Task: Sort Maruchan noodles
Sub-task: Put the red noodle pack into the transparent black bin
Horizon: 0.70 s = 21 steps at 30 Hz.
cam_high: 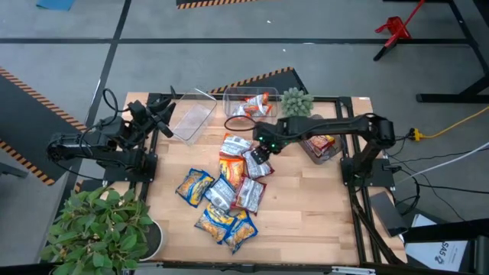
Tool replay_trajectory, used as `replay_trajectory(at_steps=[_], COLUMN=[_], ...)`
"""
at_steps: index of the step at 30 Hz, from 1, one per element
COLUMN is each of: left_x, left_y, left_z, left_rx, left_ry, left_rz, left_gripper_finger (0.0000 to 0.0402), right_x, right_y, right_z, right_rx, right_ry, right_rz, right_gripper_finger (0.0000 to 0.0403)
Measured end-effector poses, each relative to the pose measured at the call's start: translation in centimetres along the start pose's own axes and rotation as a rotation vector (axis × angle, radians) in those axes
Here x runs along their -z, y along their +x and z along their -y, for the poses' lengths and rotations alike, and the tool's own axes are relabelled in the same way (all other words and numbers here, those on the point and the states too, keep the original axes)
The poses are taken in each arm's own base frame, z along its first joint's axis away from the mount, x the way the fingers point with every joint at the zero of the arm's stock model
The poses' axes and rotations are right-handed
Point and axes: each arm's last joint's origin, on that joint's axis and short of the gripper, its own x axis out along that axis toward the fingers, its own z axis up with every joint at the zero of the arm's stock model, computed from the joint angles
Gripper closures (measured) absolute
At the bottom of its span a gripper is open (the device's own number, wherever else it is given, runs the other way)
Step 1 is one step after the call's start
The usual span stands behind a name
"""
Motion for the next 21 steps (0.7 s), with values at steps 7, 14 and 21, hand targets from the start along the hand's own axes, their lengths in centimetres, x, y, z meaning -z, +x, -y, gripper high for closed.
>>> replay_trajectory(at_steps=[7,14,21], left_x=[0.0,0.0,0.1], left_y=[0.0,0.0,0.0], left_z=[0.0,0.0,0.0], left_rx=[0.000,0.000,-0.007], left_ry=[0.003,-0.002,-0.027], left_rz=[-0.003,-0.003,-0.004], left_gripper_finger=[0.0274,0.0274,0.0274], right_x=[0.9,1.8,3.1], right_y=[4.1,7.3,9.6], right_z=[2.9,4.2,6.5], right_rx=[-0.058,-0.192,-0.280], right_ry=[0.096,0.102,0.138], right_rz=[-0.081,0.004,0.059], right_gripper_finger=[0.0086,0.0084,0.0090])
